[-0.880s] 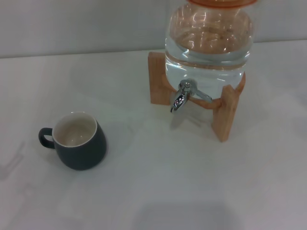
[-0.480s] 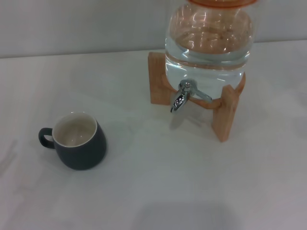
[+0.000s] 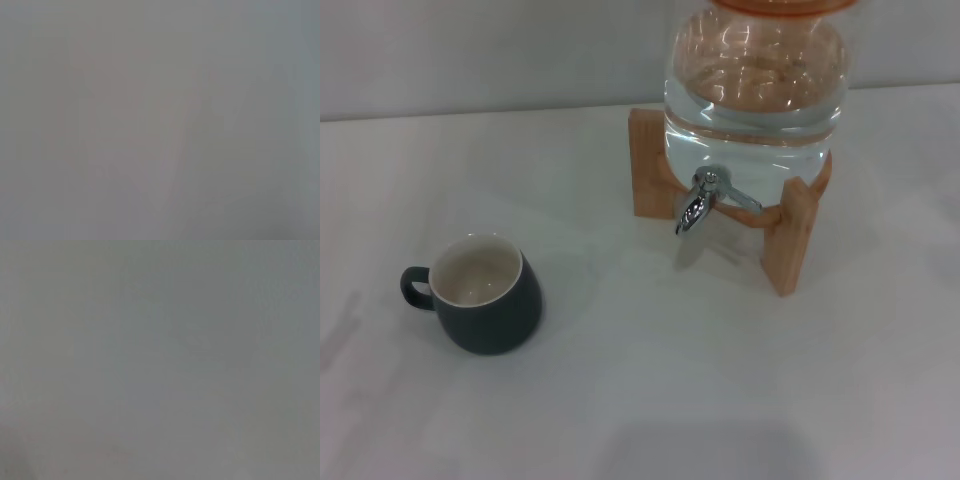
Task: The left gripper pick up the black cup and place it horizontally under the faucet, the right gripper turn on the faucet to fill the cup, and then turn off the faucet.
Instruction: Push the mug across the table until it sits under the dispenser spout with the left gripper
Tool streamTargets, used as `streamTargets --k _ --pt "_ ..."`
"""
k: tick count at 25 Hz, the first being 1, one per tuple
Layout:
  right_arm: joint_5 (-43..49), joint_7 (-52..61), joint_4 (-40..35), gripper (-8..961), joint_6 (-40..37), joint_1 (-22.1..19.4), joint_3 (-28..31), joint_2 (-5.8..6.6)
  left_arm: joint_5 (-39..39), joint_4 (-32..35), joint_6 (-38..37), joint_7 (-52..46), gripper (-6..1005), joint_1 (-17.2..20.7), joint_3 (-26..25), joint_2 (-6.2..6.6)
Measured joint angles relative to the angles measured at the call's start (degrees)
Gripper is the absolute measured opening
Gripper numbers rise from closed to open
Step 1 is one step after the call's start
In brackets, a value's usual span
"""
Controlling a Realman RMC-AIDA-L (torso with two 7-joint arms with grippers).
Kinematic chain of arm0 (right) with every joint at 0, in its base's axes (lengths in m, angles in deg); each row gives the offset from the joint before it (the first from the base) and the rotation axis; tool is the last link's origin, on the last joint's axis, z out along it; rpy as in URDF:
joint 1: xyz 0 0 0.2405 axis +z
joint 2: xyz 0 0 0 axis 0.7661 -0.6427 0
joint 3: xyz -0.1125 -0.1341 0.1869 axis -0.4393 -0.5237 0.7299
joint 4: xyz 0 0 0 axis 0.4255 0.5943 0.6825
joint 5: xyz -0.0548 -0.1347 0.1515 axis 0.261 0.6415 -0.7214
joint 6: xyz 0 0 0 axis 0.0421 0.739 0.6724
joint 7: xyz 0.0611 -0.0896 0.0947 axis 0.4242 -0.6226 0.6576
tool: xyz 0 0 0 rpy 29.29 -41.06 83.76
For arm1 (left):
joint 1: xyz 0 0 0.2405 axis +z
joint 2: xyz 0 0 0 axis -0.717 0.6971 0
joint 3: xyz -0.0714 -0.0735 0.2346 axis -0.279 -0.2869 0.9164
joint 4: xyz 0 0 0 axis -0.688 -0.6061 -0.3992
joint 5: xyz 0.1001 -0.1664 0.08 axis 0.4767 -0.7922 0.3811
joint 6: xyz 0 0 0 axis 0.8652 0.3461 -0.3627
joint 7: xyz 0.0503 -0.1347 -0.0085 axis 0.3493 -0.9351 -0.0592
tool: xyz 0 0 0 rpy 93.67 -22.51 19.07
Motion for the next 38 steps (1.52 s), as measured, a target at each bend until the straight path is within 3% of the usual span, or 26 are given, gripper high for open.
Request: streamTargets --k 10,21,38 --pt "0.04 0.38 -0.13 841 0.17 0.19 -0.17 0.12 0.21 -12.52 1.57 7.24 889 -5.95 0.03 0.11" --pt "0.08 0.40 -0.13 842 0.16 0.81 -0.26 0.24 1.67 -20.56 0.80 11.52 888 -9.99 0.21 0.06" --pt "0.07 0.16 0.03 841 -0.27 1.60 -0.31 0.46 1.68 -26.61 -4.20 12.54 888 -13.16 0.21 -0.10"
